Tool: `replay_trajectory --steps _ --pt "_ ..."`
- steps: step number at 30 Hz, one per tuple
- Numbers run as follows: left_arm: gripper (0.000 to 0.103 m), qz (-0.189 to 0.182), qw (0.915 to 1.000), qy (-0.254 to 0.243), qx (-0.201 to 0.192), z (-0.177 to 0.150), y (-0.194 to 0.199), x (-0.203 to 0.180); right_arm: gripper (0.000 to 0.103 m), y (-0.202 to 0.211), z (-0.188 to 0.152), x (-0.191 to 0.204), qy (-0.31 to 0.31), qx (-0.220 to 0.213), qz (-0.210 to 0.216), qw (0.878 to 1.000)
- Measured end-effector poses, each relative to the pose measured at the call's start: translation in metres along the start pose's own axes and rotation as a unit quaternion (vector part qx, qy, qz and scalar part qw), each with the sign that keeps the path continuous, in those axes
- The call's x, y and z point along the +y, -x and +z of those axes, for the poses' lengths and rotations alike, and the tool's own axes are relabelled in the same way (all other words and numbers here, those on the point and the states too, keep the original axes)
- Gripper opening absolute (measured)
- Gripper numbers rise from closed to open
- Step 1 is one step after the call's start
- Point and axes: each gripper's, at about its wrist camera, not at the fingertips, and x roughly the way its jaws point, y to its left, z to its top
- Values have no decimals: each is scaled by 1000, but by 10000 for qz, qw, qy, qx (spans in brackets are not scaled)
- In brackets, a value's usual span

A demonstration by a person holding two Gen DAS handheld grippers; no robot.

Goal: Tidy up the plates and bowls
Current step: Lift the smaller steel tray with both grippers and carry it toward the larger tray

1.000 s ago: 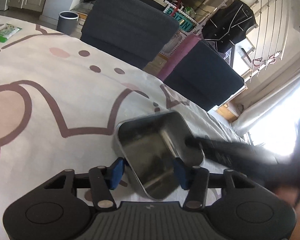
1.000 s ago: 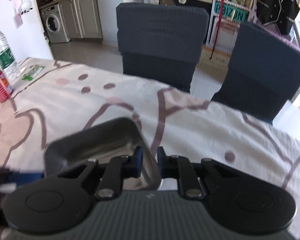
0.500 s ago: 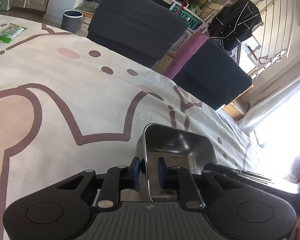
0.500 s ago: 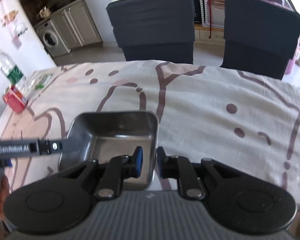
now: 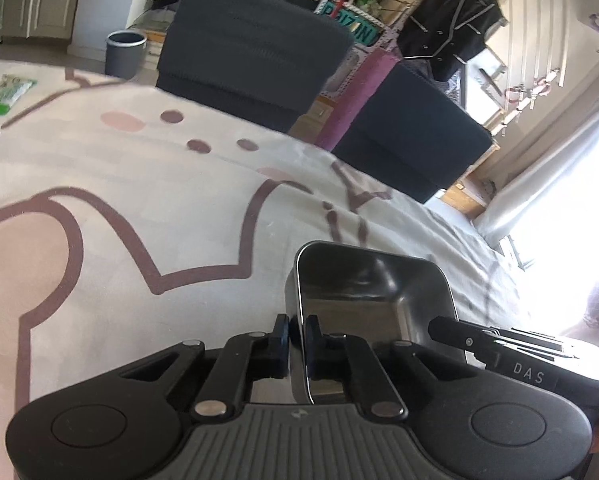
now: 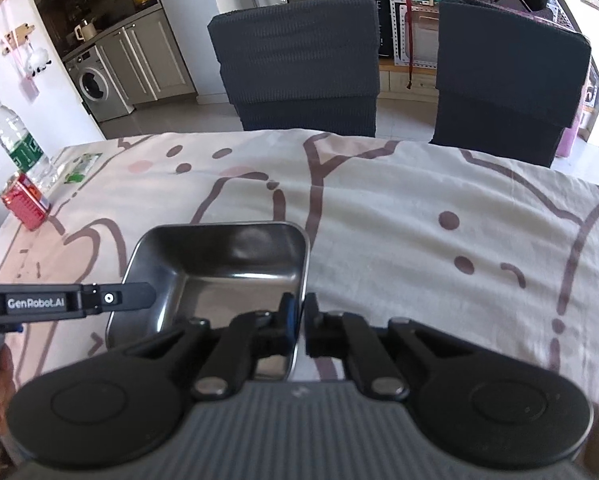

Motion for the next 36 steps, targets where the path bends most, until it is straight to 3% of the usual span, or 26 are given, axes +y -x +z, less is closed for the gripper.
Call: replay_trajectory --steps 10,19,29,36 --pt "8 -121 9981 -528 -284 -11 94 -37 6 92 -19 27 -163 -524 -55 9985" --pt "9 -199 9948 -789 -608 -46 188 -54 6 177 -66 63 -406 -915 65 9950" --pt "8 -119 9935 -911 -670 -92 254 -31 8 229 -123 113 -496 -980 160 9938" --pt "8 119 9938 -802 -755 -119 273 6 12 226 -150 145 -415 -928 412 9940"
